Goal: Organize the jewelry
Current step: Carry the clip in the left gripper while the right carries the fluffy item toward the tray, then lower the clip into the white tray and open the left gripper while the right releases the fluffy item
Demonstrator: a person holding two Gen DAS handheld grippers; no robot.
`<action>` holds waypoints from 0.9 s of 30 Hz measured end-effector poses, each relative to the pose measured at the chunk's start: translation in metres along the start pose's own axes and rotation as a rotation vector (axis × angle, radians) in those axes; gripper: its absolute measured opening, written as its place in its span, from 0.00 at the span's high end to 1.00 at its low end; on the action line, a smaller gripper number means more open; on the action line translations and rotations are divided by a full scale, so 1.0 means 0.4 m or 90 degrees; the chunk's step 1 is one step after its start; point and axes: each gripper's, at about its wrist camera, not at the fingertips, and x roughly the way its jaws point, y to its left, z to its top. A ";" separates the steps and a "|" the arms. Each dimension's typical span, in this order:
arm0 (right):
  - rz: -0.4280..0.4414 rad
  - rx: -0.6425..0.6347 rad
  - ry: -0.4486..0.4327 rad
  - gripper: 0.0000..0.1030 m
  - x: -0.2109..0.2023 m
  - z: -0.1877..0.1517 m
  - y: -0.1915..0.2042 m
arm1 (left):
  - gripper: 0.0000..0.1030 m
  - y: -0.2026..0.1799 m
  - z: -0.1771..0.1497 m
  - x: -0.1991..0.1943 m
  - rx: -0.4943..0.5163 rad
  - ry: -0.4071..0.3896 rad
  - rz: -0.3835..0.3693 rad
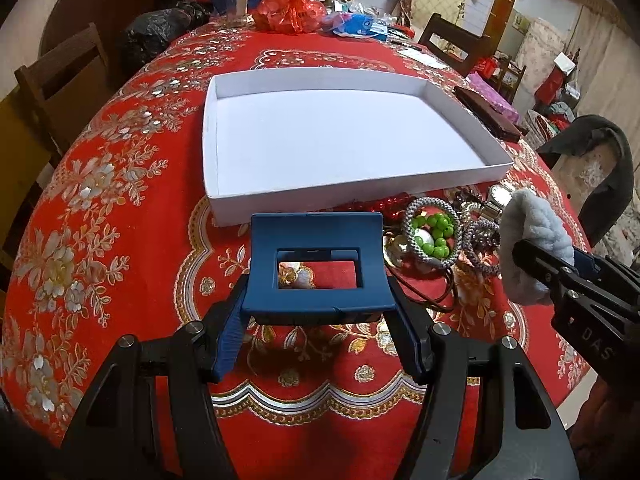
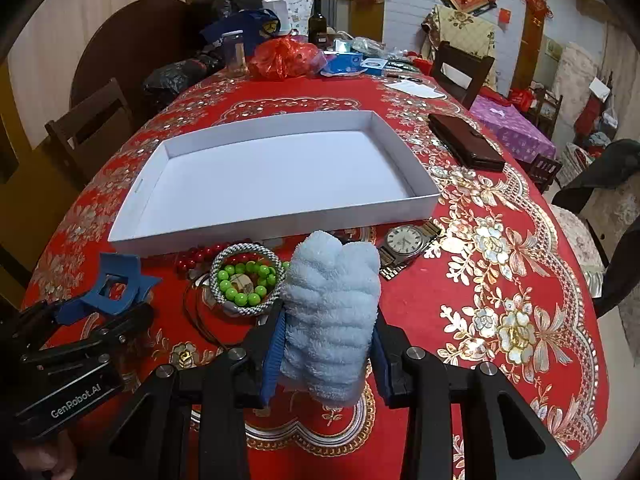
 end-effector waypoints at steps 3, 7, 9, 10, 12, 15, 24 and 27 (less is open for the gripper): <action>0.012 0.007 -0.002 0.66 -0.006 0.006 -0.003 | 0.38 -0.005 0.003 -0.007 0.008 -0.001 -0.001; 0.027 0.008 -0.015 0.66 -0.024 0.027 -0.014 | 0.38 0.002 0.020 -0.020 0.001 0.000 -0.004; 0.029 0.007 -0.025 0.66 -0.037 0.050 -0.032 | 0.38 0.012 0.041 -0.035 -0.006 -0.008 -0.002; 0.032 0.002 -0.029 0.66 -0.043 0.065 -0.040 | 0.38 0.018 0.052 -0.043 -0.007 -0.013 0.001; 0.045 -0.025 -0.033 0.66 -0.050 0.105 -0.051 | 0.38 0.032 0.081 -0.056 -0.010 -0.017 0.004; 0.071 -0.059 -0.035 0.66 -0.045 0.160 -0.055 | 0.38 0.045 0.138 -0.069 -0.004 -0.024 0.013; 0.108 -0.025 -0.043 0.66 0.095 0.272 -0.097 | 0.38 0.036 0.327 0.002 0.053 -0.036 -0.005; 0.091 -0.014 -0.011 0.66 0.165 0.276 -0.122 | 0.38 0.044 0.327 0.075 0.068 -0.029 -0.005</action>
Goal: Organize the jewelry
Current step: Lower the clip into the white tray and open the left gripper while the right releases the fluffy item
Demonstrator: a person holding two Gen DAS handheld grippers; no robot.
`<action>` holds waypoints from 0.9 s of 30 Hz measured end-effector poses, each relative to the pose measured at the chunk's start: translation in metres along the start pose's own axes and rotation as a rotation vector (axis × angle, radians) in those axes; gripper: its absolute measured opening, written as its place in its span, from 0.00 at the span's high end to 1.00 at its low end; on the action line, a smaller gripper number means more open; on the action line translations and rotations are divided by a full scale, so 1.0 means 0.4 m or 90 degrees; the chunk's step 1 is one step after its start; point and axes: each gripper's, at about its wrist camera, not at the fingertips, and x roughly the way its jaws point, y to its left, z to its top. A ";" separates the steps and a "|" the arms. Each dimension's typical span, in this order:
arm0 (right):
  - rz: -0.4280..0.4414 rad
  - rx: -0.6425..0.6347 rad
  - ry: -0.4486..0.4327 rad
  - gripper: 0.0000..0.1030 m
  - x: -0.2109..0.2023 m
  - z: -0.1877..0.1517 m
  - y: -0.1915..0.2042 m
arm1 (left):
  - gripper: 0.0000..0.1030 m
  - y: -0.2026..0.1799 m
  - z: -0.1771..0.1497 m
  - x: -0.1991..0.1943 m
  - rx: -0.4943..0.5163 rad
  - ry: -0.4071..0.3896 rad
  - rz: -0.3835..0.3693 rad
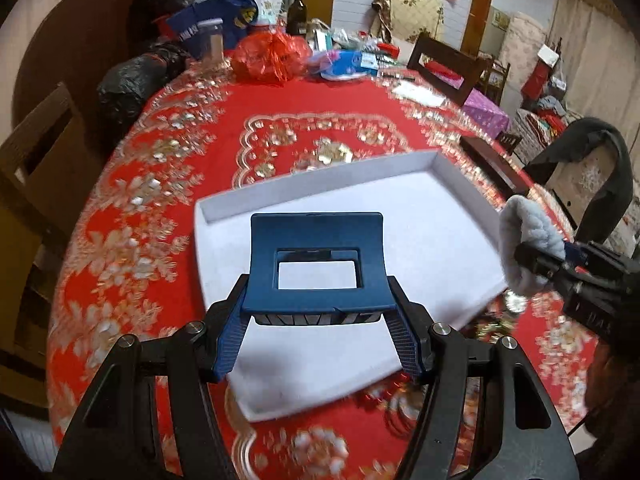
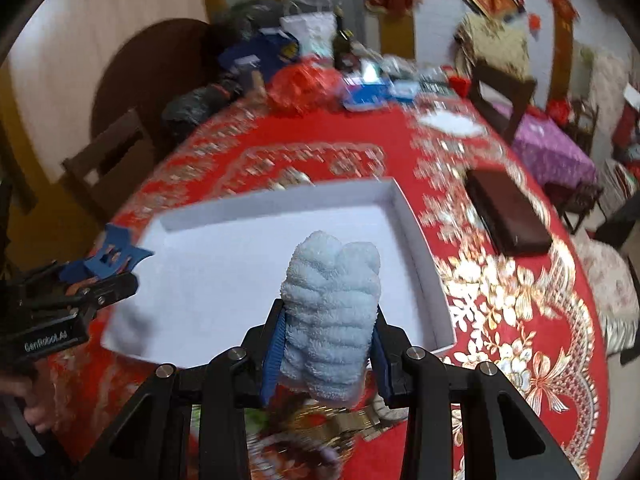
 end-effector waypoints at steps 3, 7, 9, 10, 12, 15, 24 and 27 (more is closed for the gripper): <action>0.010 0.015 0.018 0.66 0.053 0.002 -0.035 | 0.38 0.014 -0.013 0.083 -0.009 0.049 0.019; 0.005 0.033 0.031 0.66 0.098 0.006 -0.058 | 0.38 0.022 -0.006 0.132 -0.002 0.063 0.036; 0.001 0.036 0.034 0.66 0.111 0.006 -0.064 | 0.38 0.032 -0.006 0.146 -0.013 0.069 0.034; -0.001 0.038 0.036 0.66 0.117 0.006 -0.068 | 0.38 0.040 -0.007 0.151 -0.021 0.073 0.036; -0.003 0.043 0.040 0.61 0.123 0.004 -0.074 | 0.38 0.058 -0.013 0.158 -0.041 0.083 0.038; 0.010 0.052 0.027 0.50 0.114 0.005 -0.080 | 0.38 0.074 -0.012 0.164 -0.056 0.091 0.042; -0.008 0.033 -0.014 0.45 0.047 0.007 -0.074 | 0.29 0.069 -0.001 0.122 -0.066 0.063 0.038; -0.026 0.041 -0.023 0.45 0.017 -0.001 -0.086 | 0.29 0.068 -0.006 0.094 -0.080 0.053 0.026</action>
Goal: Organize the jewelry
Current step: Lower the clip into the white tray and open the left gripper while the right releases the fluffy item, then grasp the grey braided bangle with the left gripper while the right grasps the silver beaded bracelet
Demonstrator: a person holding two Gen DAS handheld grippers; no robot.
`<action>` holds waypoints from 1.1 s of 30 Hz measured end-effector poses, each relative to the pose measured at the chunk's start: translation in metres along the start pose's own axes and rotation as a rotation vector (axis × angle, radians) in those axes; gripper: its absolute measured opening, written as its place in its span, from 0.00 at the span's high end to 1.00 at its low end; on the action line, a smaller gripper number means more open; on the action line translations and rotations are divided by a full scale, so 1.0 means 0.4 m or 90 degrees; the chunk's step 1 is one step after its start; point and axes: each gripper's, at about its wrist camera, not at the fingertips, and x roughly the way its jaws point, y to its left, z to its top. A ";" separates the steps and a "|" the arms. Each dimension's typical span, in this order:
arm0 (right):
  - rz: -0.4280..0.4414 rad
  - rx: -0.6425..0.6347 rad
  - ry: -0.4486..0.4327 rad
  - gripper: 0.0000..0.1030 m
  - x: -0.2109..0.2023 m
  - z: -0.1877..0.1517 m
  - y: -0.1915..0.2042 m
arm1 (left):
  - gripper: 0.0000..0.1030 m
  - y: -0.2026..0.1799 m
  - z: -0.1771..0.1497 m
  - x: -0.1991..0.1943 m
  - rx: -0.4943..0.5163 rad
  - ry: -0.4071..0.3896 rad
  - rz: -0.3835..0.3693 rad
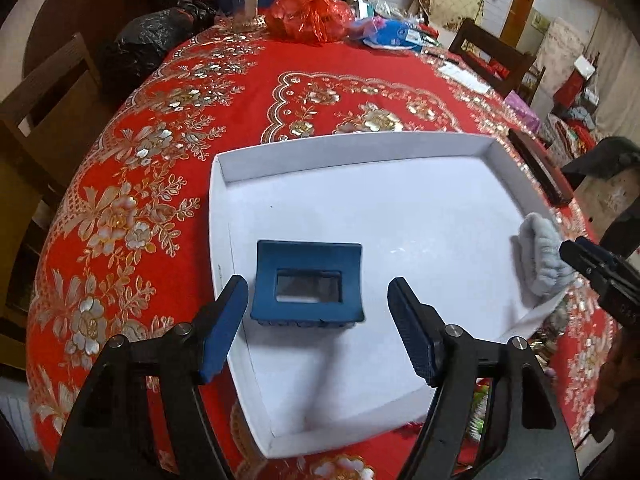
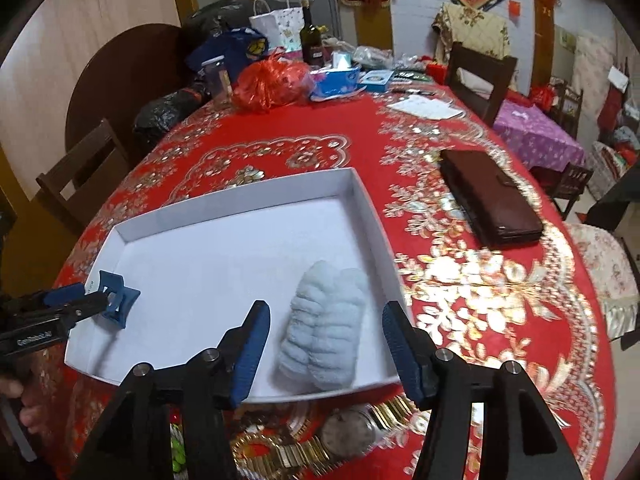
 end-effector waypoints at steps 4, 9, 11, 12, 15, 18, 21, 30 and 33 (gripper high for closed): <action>-0.010 0.032 -0.002 0.45 -0.052 -0.013 -0.023 | 0.29 0.000 -0.020 -0.047 -0.016 -0.017 -0.006; -0.004 0.088 -0.003 0.45 -0.134 -0.047 -0.041 | 0.29 -0.006 -0.061 -0.114 -0.027 -0.038 -0.019; -0.010 0.094 -0.003 0.45 -0.171 -0.077 -0.030 | 0.29 -0.014 -0.083 -0.138 -0.022 -0.045 -0.031; -0.014 0.091 -0.003 0.45 -0.182 -0.089 -0.025 | 0.29 -0.020 -0.094 -0.148 -0.017 -0.047 -0.036; -0.014 0.076 0.000 0.45 -0.207 -0.140 -0.007 | 0.29 -0.045 -0.132 -0.167 0.006 -0.046 -0.058; -0.020 0.044 0.019 0.45 -0.207 -0.189 0.003 | 0.30 -0.080 -0.183 -0.175 0.039 -0.039 -0.079; -0.034 0.016 0.062 0.45 -0.182 -0.234 0.003 | 0.31 -0.119 -0.238 -0.158 0.070 -0.015 -0.094; -0.056 0.007 0.108 0.45 -0.151 -0.274 -0.041 | 0.58 -0.207 -0.259 -0.099 0.108 -0.007 -0.132; -0.055 -0.003 0.113 0.45 -0.145 -0.272 -0.033 | 0.69 -0.206 -0.238 -0.071 0.098 0.002 -0.151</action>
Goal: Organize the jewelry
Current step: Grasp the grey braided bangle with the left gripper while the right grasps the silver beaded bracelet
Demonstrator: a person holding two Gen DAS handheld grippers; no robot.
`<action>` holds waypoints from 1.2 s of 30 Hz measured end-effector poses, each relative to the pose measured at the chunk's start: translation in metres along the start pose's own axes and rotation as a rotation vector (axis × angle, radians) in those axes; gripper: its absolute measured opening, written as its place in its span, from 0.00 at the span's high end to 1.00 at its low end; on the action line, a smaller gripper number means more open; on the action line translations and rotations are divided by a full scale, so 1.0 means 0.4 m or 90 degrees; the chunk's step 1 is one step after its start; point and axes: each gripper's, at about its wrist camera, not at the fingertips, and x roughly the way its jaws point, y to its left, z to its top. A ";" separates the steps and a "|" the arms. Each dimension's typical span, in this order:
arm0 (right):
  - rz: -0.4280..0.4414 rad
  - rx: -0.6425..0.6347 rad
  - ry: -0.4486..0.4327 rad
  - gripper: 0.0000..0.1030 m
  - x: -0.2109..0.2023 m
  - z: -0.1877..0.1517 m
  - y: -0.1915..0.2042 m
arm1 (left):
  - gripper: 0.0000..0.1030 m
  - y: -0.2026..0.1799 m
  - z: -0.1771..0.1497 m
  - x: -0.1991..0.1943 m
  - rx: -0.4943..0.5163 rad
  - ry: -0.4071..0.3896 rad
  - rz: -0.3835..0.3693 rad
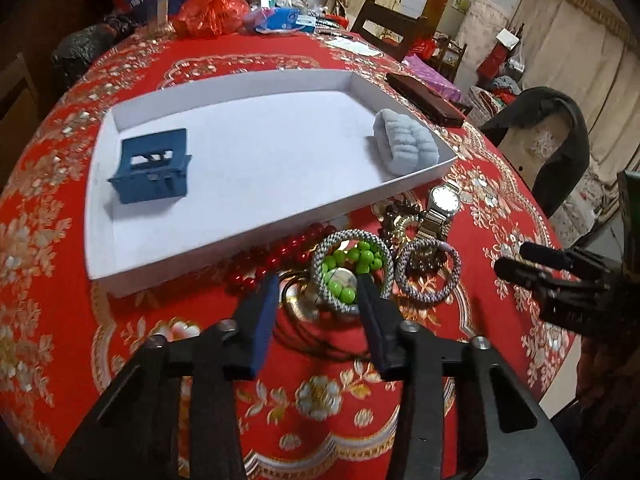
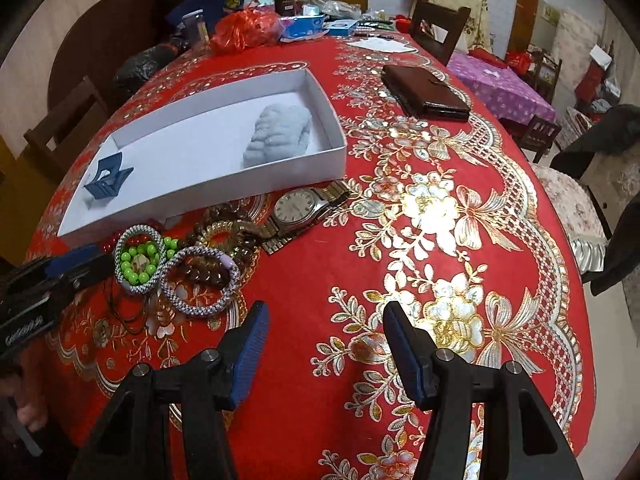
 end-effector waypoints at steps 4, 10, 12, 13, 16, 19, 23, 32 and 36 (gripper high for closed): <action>0.001 -0.010 0.001 0.45 -0.001 0.001 0.012 | 0.72 0.007 0.005 0.029 0.000 0.010 -0.008; -0.006 -0.002 -0.003 0.45 -0.003 0.002 0.009 | 0.92 0.016 0.005 0.037 0.004 0.015 -0.039; -0.003 0.002 -0.008 0.45 -0.006 0.003 0.007 | 0.94 0.007 0.003 0.025 0.014 0.009 -0.047; 0.004 0.002 -0.013 0.45 -0.008 0.004 0.008 | 0.94 0.002 0.004 0.017 0.018 0.003 -0.051; 0.038 -0.003 -0.027 0.45 -0.011 0.004 0.020 | 0.94 -0.006 0.008 -0.016 0.018 -0.011 -0.065; 0.059 -0.016 -0.024 0.45 0.004 0.003 0.040 | 0.94 0.000 0.016 -0.049 0.005 -0.022 -0.062; 0.098 -0.016 -0.019 0.45 0.044 0.015 0.061 | 0.94 0.031 0.025 -0.082 -0.025 -0.037 -0.037; 0.097 -0.105 -0.042 0.63 0.081 0.021 0.119 | 0.94 0.072 0.025 -0.079 -0.066 -0.025 -0.012; 0.108 -0.128 -0.043 0.83 0.077 0.015 0.125 | 0.94 0.072 0.026 -0.079 -0.069 -0.027 -0.011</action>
